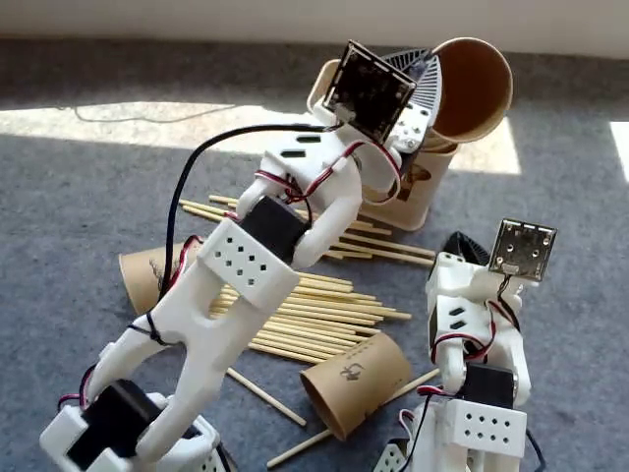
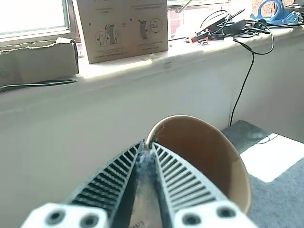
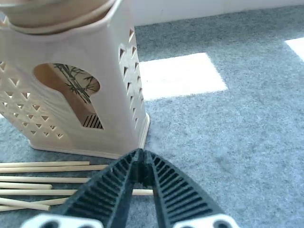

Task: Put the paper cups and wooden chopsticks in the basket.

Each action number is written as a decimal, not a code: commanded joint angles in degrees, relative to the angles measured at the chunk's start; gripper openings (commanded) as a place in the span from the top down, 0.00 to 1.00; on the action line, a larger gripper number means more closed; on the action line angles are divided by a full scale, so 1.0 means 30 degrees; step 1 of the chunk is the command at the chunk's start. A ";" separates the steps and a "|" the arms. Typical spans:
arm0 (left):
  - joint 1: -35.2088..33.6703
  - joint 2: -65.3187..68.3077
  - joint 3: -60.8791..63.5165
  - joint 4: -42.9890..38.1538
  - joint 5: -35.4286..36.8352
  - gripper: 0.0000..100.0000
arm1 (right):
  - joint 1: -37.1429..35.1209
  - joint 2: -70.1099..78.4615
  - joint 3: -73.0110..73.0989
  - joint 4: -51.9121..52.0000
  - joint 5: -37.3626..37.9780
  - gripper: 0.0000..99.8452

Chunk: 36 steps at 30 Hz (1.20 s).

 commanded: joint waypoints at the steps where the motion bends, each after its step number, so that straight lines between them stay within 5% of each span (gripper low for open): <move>1: 0.0366 0.1158 -0.0923 -0.2491 0.0205 0.99 | 0.0220 -0.0161 -0.0103 -0.0571 0.0059 0.99; 8: 0.0308 0.2330 -0.0923 -0.2755 0.0205 0.99 | 0.0220 -0.0161 -0.0103 -0.0571 0.0059 0.99; 15: 0.0220 0.2271 -0.1216 -0.0615 0.0205 0.88 | 0.0220 -0.0190 -0.0103 -0.0571 0.0059 0.99; 23: -0.0337 0.2476 -0.3619 0.2872 0.0117 0.87 | 0.0220 -0.0190 -0.0103 -0.0571 0.0059 0.99; 36: -0.1187 0.3941 -0.3824 0.3106 -0.1436 0.87 | 0.0220 -0.0190 -0.0103 -0.0571 0.0059 0.99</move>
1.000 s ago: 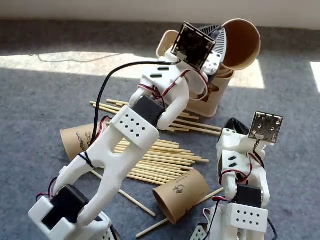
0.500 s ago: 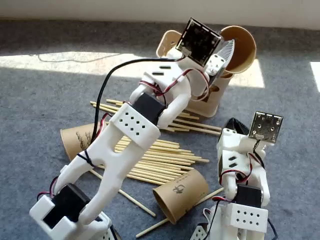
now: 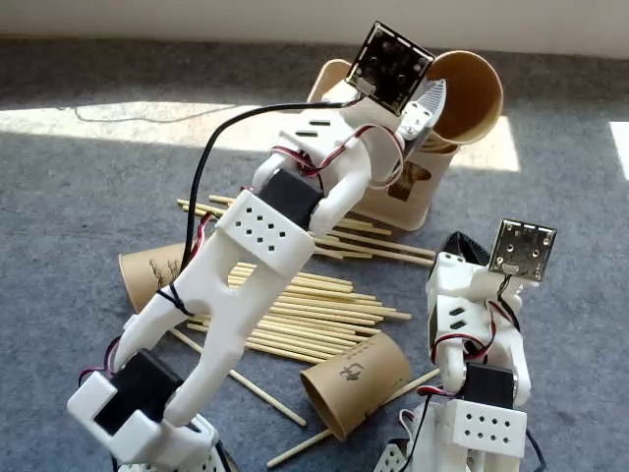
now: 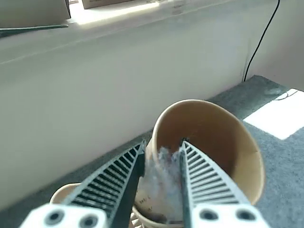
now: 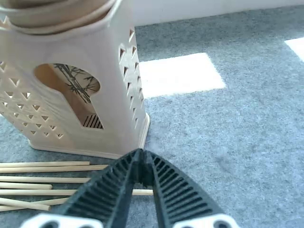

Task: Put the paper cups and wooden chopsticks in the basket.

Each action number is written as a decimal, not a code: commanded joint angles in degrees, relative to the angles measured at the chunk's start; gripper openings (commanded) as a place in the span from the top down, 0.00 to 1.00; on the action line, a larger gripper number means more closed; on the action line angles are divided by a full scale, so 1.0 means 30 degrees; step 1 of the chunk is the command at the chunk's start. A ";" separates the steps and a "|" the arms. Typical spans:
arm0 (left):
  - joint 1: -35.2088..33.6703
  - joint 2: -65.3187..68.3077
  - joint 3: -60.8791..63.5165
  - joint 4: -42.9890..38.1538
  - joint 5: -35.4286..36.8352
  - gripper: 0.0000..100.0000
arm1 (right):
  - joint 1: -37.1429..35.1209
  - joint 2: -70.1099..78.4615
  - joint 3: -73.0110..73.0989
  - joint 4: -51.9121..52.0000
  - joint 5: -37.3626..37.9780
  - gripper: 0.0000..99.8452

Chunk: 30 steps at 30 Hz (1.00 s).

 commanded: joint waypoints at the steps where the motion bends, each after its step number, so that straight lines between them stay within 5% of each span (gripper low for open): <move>1: -0.0366 0.0425 -0.0952 0.0059 -0.1377 0.87 | 0.0220 -0.0190 -0.0103 -0.0571 0.0059 0.99; 19: -0.1128 -0.0161 -0.2095 0.4161 -0.1465 0.87 | 0.0220 -0.0220 -0.0103 -0.0571 0.0059 0.99; 30: -0.0894 -0.3179 -0.1919 0.4278 -0.1407 0.87 | 0.0220 -0.0220 -0.0103 -0.0571 0.0059 0.99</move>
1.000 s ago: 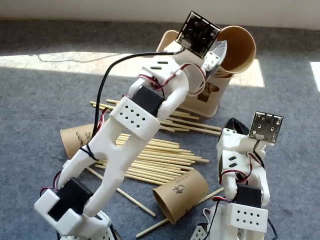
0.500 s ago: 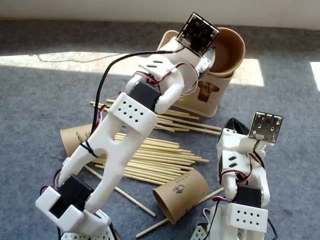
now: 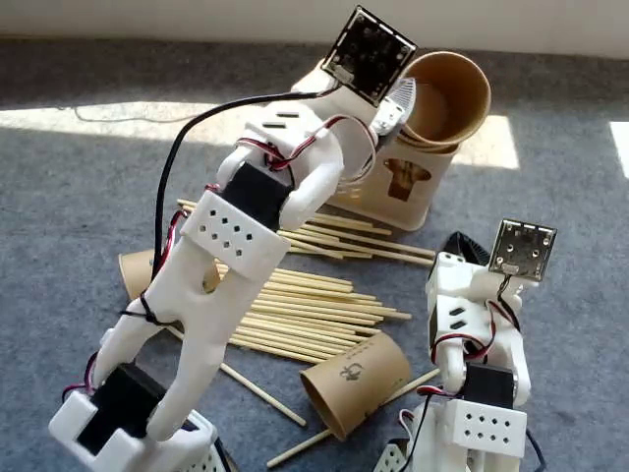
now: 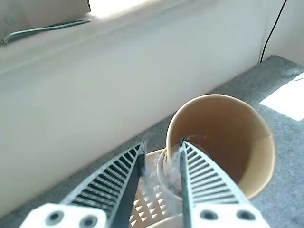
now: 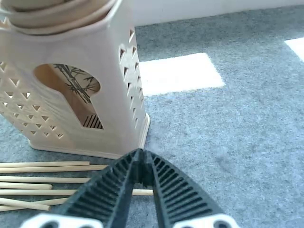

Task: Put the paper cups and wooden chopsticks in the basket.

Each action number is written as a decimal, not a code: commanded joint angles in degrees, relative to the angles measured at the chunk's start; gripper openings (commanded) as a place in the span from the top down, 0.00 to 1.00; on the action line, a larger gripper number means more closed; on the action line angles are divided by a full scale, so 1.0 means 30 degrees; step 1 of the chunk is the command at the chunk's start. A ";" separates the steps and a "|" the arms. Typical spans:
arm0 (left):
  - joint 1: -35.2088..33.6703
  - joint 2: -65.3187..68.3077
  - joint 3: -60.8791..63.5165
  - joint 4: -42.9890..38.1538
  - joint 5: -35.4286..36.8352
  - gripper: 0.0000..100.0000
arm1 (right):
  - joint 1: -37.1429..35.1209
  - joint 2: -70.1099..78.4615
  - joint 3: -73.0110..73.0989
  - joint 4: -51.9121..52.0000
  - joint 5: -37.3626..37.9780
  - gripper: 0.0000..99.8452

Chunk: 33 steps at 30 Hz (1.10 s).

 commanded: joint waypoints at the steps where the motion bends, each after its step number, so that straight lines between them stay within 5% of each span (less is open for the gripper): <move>1: 0.0132 -0.1568 -0.0835 0.0117 0.0059 0.87 | 0.0220 -0.0220 -0.0103 -0.0571 0.0059 0.99; 14: 0.1714 -0.1480 -0.0249 0.4337 0.0703 0.87 | 0.0220 -0.0220 -0.0103 -0.0571 0.0059 0.99; 26: 0.1275 -0.1509 0.4586 -0.4308 0.0615 0.87 | 0.0220 -0.0220 -0.0103 -0.0571 0.0059 0.99; 33: 0.1275 -0.1949 0.4527 -0.3253 0.0615 0.87 | 0.0220 -0.0220 -0.0103 -0.0571 0.0059 0.99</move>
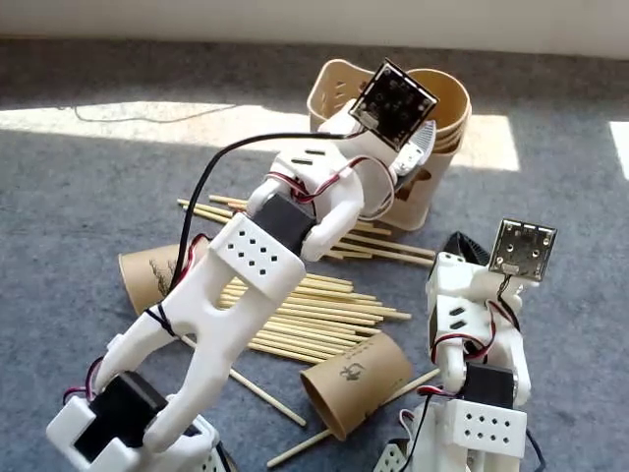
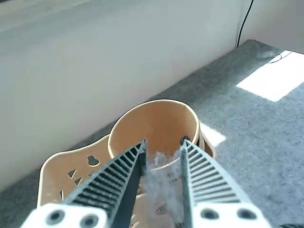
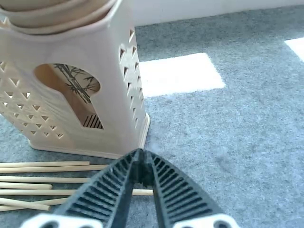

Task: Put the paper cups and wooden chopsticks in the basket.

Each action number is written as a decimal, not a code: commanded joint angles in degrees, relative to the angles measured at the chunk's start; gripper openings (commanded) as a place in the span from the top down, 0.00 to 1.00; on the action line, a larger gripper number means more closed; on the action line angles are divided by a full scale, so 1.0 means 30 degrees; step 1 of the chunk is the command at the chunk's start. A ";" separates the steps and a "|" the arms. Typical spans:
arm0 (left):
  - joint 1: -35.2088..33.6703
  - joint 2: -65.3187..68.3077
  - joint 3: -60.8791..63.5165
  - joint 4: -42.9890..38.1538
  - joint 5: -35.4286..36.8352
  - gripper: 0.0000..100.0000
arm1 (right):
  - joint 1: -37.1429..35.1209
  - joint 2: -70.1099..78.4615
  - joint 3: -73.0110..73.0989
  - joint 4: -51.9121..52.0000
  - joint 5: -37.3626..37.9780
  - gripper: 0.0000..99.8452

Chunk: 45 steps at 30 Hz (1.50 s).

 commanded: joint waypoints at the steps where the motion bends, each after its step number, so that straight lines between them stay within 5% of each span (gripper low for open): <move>1: -0.0190 -0.1509 -0.0571 0.1231 0.0088 0.87 | 0.0220 -0.0220 -0.0103 -0.0571 0.0059 0.99; 10: -0.1333 -0.6374 -0.0542 0.8908 0.0088 0.87 | 0.0220 -0.0220 -0.0103 -0.0571 0.0059 0.99; 26: -0.9714 -0.9363 -0.0542 1.7143 0.0088 0.87 | 0.0161 -0.0190 -0.0103 -0.0571 0.0059 0.99; 32: -1.2234 -0.9363 -0.0542 2.0747 0.0088 0.75 | 0.0132 -0.0161 -0.0103 -0.0571 0.0059 0.99; 36: -1.4432 -0.9363 -0.0484 2.2154 -0.0059 0.75 | 0.0132 -0.0161 -0.0103 -0.0571 0.0059 0.99; 45: -1.7392 -0.9363 0.3414 2.2242 -0.4454 0.75 | 0.0132 -0.0161 -0.0103 -0.0571 0.0059 0.99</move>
